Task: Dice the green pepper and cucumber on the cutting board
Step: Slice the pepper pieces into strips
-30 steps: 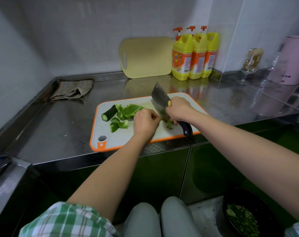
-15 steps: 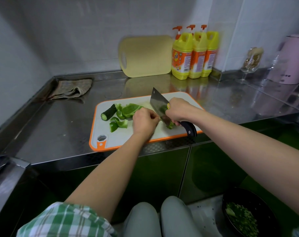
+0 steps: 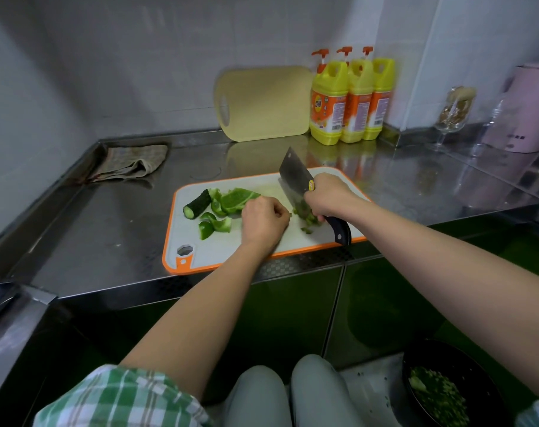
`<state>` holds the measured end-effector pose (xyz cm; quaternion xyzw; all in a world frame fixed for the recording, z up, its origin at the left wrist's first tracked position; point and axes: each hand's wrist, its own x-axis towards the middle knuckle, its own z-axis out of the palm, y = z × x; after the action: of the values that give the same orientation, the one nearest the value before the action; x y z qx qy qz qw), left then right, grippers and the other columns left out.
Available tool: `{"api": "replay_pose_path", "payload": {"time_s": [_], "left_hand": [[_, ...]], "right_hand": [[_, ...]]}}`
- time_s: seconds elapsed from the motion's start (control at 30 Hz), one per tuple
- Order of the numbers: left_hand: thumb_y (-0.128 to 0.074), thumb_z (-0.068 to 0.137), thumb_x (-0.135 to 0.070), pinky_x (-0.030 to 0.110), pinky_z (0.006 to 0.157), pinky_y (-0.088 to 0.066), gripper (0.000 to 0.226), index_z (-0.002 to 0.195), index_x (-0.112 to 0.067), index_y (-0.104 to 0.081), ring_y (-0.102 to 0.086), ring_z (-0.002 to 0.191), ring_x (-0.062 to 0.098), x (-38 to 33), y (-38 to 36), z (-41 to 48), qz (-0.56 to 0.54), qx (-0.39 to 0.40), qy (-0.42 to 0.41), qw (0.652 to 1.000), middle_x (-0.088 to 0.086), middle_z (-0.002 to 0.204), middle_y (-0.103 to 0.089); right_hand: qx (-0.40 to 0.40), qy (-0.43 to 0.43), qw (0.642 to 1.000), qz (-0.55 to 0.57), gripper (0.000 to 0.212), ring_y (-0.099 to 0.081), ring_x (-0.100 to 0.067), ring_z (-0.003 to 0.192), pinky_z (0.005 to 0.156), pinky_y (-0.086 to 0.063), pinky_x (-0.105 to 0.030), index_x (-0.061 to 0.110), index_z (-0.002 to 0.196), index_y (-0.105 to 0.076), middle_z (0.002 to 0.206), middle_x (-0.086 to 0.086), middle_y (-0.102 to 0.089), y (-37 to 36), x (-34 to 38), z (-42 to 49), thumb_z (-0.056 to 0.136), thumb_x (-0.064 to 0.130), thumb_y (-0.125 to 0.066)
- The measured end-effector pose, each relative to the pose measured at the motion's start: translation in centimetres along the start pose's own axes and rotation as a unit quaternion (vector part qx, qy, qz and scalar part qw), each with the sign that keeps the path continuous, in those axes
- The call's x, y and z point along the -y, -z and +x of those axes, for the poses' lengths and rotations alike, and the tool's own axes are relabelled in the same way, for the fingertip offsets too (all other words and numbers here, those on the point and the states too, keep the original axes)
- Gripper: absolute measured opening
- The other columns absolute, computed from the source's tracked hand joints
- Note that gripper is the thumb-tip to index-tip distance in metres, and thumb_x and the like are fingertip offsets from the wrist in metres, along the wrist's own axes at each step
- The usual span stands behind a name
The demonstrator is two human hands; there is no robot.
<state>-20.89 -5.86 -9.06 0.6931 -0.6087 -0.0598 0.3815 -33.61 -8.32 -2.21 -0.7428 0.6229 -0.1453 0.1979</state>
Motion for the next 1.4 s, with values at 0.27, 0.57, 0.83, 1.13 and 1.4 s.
{"api": "replay_pose_path", "payload": {"time_s": [0.27,0.57,0.83,1.13,1.4], "left_hand": [[-0.068,0.077,-0.014,0.028,0.066,-0.042,0.011,0.070,-0.010,-0.075,-0.065,0.078,0.025,0.0,0.1,0.0,-0.003,0.002,0.014,1.000,0.006,0.075,-0.073],[-0.068,0.077,-0.014,0.025,0.062,-0.034,0.011,0.070,-0.012,-0.076,-0.065,0.076,0.024,0.0,0.0,0.0,-0.011,-0.002,0.021,1.000,0.006,0.074,-0.073],[-0.070,0.079,-0.018,0.023,0.064,-0.038,0.009,0.077,-0.014,-0.078,-0.066,0.079,0.021,0.3,0.3,0.2,-0.019,0.017,-0.002,1.000,0.003,0.079,-0.075],[-0.060,0.088,-0.014,0.034,0.084,-0.046,0.022,0.105,-0.013,-0.073,-0.064,0.096,0.028,0.3,1.1,-0.2,0.006,-0.027,-0.009,1.000,0.009,0.100,-0.073],[-0.056,0.088,-0.014,0.035,0.085,-0.045,0.023,0.105,-0.013,-0.072,-0.062,0.098,0.029,-0.2,1.0,-1.2,0.027,-0.003,0.001,1.000,0.010,0.104,-0.071]], "right_hand": [[0.049,0.022,0.999,-0.006,0.028,-0.055,-0.025,0.050,0.046,-0.042,-0.025,0.003,0.065,-0.058,0.055,-0.011,-0.059,0.6,0.0,-1.1,0.088,0.004,-0.043],[0.059,0.019,0.995,-0.079,0.016,-0.058,-0.027,0.058,0.059,-0.051,-0.030,0.001,0.069,-0.061,0.061,-0.013,-0.061,-0.2,0.9,-1.0,0.081,-0.004,-0.053],[0.005,0.003,0.999,-0.047,0.023,-0.057,-0.025,0.053,0.057,-0.050,-0.028,0.004,0.062,-0.055,0.054,-0.010,-0.058,-1.0,0.5,1.0,0.085,0.001,-0.051],[0.018,0.013,0.997,0.077,0.029,-0.055,-0.025,0.051,0.049,-0.045,-0.027,0.004,0.062,-0.056,0.059,-0.013,-0.060,0.4,-0.9,0.5,0.088,0.004,-0.044],[0.052,-0.012,0.996,0.067,0.023,-0.054,-0.024,0.050,0.046,-0.045,-0.026,0.003,0.068,-0.055,0.062,-0.013,-0.060,-0.5,-1.9,-0.9,0.089,0.003,-0.045]]}}
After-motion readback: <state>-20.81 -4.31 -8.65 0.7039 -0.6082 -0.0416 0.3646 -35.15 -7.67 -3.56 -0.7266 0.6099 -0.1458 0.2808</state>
